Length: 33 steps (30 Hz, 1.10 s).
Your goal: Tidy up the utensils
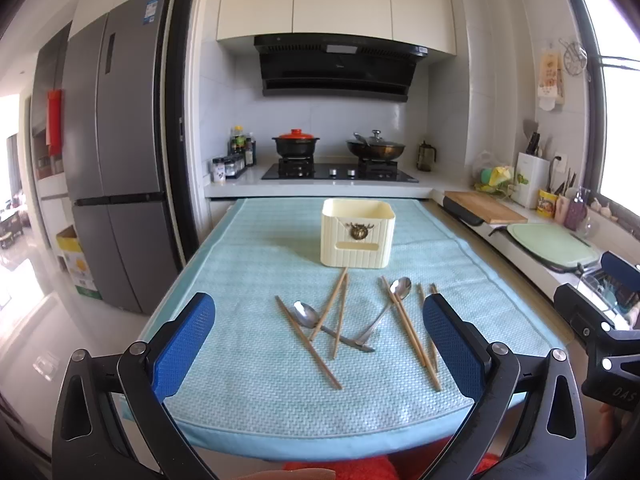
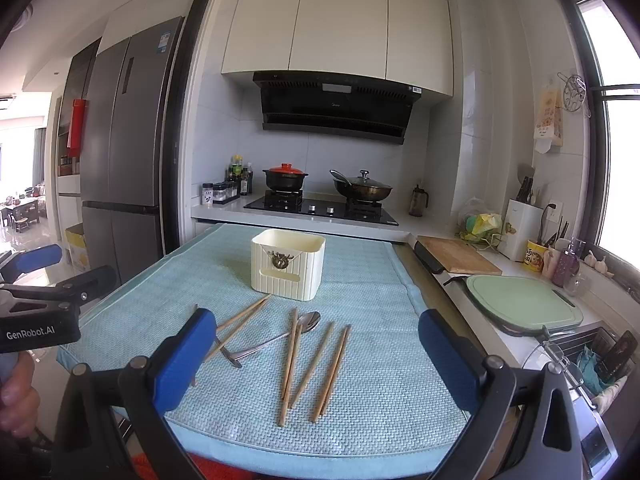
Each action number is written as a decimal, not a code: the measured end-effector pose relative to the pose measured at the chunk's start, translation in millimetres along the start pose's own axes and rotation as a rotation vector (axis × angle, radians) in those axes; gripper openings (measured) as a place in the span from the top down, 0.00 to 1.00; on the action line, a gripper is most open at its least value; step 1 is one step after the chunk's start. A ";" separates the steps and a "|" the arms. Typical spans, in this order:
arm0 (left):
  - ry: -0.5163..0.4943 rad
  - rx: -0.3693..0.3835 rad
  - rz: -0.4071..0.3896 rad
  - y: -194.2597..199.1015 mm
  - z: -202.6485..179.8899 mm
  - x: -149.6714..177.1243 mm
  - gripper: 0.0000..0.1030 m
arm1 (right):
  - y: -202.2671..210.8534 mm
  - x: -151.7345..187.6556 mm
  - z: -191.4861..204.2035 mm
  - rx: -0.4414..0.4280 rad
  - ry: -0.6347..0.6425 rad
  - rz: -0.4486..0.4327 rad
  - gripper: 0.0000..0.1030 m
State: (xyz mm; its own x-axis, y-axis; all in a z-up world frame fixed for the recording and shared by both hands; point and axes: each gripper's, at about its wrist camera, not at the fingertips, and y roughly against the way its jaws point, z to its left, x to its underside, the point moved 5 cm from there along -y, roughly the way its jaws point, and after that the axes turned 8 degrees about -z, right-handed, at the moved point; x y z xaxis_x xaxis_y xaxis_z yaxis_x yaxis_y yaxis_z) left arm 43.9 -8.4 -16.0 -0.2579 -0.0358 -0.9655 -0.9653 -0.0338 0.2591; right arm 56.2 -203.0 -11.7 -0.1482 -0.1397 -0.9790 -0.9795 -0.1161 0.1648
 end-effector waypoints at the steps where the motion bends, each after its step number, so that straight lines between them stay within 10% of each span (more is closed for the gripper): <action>1: 0.000 -0.001 0.000 0.1 -0.1 0.1 0.00 | 0.2 0.1 -0.2 -0.001 -0.001 0.000 0.00; 33: -0.017 0.003 -0.004 -0.4 -3.5 -0.5 0.00 | 0.1 0.0 -4.1 0.022 -0.013 -0.001 0.00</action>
State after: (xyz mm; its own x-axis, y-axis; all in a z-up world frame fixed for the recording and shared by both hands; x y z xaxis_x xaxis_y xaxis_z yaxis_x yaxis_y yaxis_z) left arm 44.5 -11.9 -15.6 -0.2549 -0.0182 -0.9668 -0.9663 -0.0312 0.2554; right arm 56.7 -207.0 -11.2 -0.1489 -0.1273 -0.9806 -0.9823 -0.0947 0.1615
